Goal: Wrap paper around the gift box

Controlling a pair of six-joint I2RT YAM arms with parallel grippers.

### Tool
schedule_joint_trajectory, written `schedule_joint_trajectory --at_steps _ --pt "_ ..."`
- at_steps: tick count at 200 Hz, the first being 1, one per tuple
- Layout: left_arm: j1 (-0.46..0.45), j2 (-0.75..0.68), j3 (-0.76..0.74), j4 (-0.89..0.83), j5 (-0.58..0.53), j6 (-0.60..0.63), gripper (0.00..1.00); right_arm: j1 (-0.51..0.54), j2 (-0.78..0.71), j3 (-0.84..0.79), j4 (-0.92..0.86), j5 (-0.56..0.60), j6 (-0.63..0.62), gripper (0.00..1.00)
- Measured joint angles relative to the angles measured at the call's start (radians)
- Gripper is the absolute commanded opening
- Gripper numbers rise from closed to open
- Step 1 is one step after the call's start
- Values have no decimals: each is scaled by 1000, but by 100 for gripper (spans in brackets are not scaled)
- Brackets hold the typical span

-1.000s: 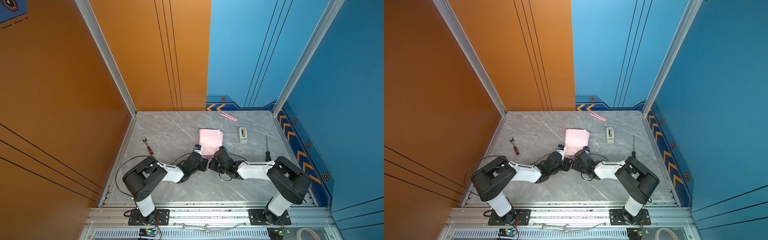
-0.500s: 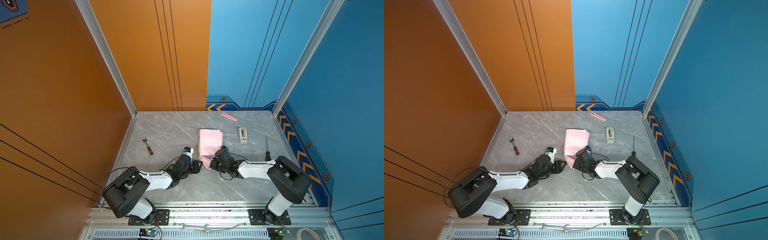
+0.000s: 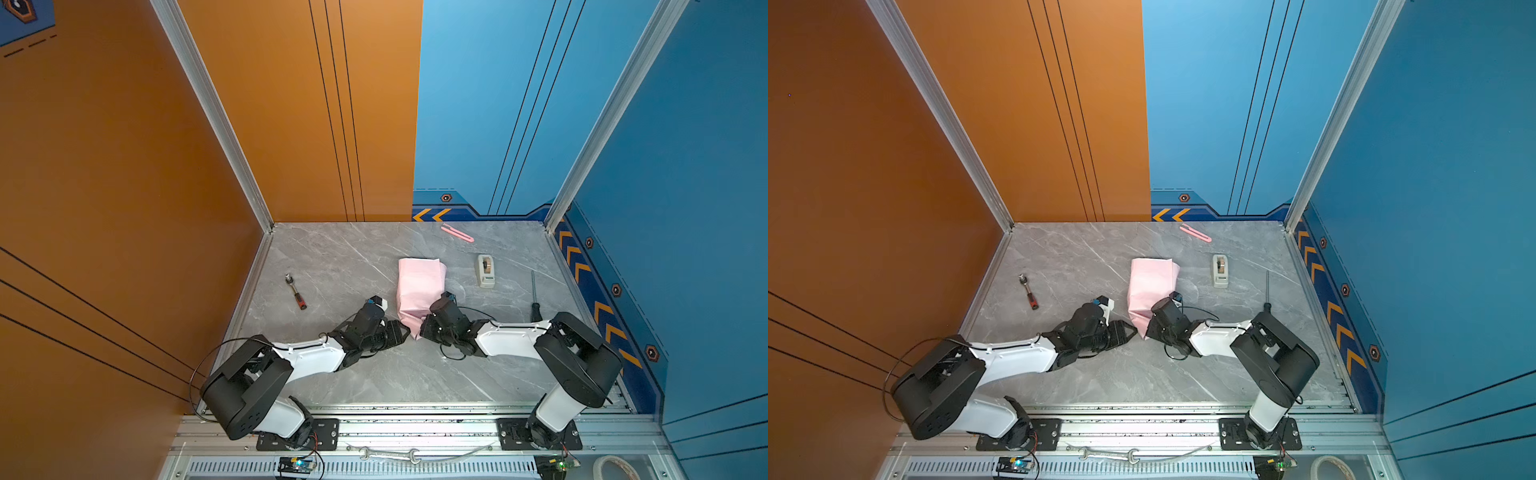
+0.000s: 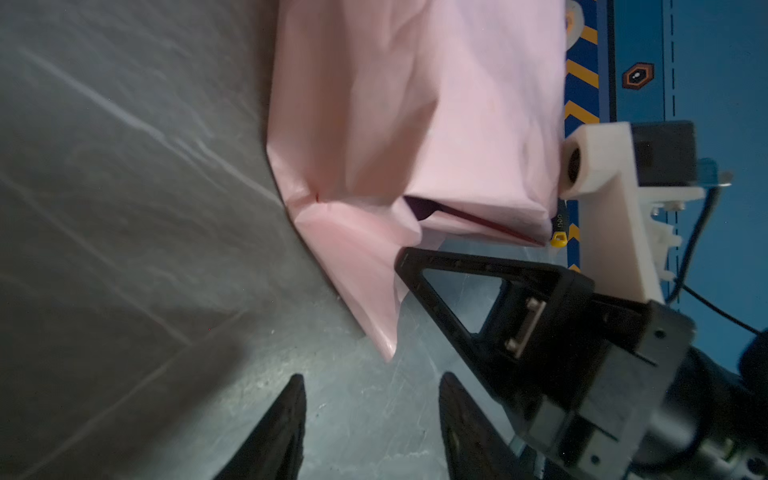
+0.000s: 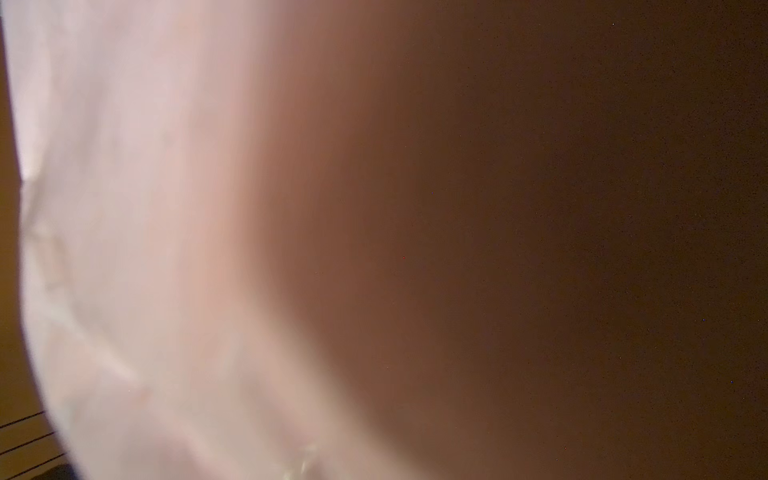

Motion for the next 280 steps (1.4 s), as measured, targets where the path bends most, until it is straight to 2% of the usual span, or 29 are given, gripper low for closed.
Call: schedule_joint_trajectory --at_steps 31,72,120,153,193,235,280 --pt "-42 53 -43 116 -21 -129 44 -2 0 2 -4 -2 -17 10" --pt "-74 137 -83 319 -82 -250 42 -6 0 2 -6 -8 -26 10" --pt "-80 272 -98 578 -138 -343 39 -13 0 2 -6 -23 -31 10" --pt "-86 323 -98 666 -161 -371 35 -17 -1 2 -6 -23 -38 12" --pt "-86 336 -94 678 -177 -380 29 -20 -55 0 -14 -23 -49 24" --pt "-80 343 -65 677 -182 -379 28 -24 -193 -45 -26 -23 -44 40" --pt "-78 343 -44 678 -181 -379 28 -24 -256 -138 -8 -54 107 54"
